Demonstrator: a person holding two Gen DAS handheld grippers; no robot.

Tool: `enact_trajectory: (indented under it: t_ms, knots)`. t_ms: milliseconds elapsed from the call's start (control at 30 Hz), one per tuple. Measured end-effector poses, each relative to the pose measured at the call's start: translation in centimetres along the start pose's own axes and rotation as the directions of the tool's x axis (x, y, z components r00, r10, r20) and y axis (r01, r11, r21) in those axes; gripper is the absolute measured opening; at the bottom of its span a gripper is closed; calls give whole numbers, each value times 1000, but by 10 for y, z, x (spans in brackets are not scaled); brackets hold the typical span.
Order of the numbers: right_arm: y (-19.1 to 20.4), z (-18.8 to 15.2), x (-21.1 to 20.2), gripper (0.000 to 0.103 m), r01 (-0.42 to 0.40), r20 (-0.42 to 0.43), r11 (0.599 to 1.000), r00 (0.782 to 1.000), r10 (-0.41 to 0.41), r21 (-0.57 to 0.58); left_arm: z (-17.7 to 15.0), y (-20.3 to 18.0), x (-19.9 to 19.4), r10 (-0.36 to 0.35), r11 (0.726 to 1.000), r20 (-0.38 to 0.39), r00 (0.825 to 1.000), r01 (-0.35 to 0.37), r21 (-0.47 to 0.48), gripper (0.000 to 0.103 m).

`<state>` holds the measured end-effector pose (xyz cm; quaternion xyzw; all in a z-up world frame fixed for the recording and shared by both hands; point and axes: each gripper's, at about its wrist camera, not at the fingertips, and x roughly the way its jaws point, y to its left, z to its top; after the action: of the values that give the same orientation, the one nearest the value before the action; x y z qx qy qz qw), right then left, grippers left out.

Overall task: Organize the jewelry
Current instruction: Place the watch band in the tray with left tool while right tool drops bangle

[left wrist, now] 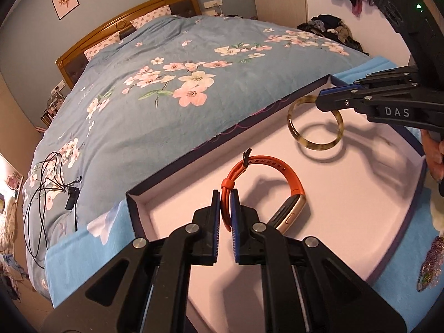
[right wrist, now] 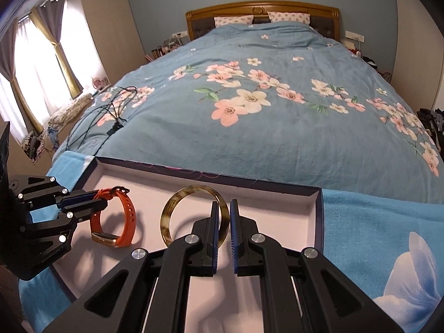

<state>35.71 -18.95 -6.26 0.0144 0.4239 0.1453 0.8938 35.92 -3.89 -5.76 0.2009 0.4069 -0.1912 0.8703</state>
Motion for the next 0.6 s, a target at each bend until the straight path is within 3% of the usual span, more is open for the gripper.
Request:
enact_trajectory:
  t_ms: [467,600]
  knots:
    - [-5,10,21,7,29,-68,998,997,-26,49,24,4,32,49,997,-45,998,-46,58,8]
    - [-8,9,17,11,21,-50,998,999,-18,65,26,3,38,62,996,-50,997,-59,59,13]
